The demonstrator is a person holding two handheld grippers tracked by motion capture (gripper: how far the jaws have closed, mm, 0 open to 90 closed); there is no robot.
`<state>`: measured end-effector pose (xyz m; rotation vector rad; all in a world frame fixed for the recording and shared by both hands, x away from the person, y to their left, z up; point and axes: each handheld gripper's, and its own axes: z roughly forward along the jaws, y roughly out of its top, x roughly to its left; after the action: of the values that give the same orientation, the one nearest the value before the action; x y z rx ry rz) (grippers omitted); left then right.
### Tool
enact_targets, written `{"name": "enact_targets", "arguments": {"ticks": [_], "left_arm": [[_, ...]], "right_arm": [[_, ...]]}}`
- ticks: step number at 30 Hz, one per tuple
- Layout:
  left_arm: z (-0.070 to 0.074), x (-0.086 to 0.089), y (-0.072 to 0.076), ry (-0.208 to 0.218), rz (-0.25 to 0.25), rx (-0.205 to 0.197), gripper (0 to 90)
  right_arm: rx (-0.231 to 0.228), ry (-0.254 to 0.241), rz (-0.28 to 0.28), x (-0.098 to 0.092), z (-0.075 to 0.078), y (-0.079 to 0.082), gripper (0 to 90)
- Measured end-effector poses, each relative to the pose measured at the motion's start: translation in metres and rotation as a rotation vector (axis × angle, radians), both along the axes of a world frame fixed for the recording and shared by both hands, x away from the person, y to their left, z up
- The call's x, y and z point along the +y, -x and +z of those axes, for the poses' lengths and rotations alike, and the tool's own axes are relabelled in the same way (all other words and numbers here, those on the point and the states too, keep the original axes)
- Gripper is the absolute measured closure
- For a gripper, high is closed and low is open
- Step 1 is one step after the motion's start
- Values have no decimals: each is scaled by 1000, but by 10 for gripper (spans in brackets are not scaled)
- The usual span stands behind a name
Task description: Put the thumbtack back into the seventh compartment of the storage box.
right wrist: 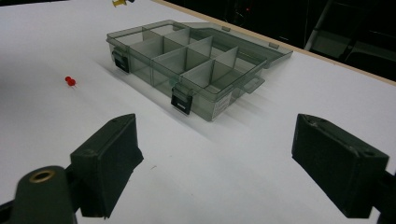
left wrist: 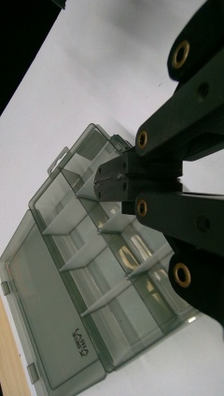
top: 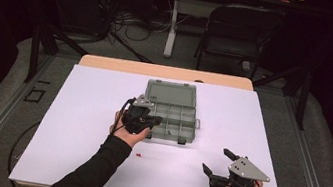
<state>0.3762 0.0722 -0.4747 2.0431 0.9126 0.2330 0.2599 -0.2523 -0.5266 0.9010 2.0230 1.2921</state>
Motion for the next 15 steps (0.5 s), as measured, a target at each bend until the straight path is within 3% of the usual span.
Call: {"name": "enact_targets", "arguments": {"ticks": [15], "left_arm": [[-16,-27,-21,-14,-9,25,900]], "right_arm": [[2,0,1,-1,0,0,145]]}}
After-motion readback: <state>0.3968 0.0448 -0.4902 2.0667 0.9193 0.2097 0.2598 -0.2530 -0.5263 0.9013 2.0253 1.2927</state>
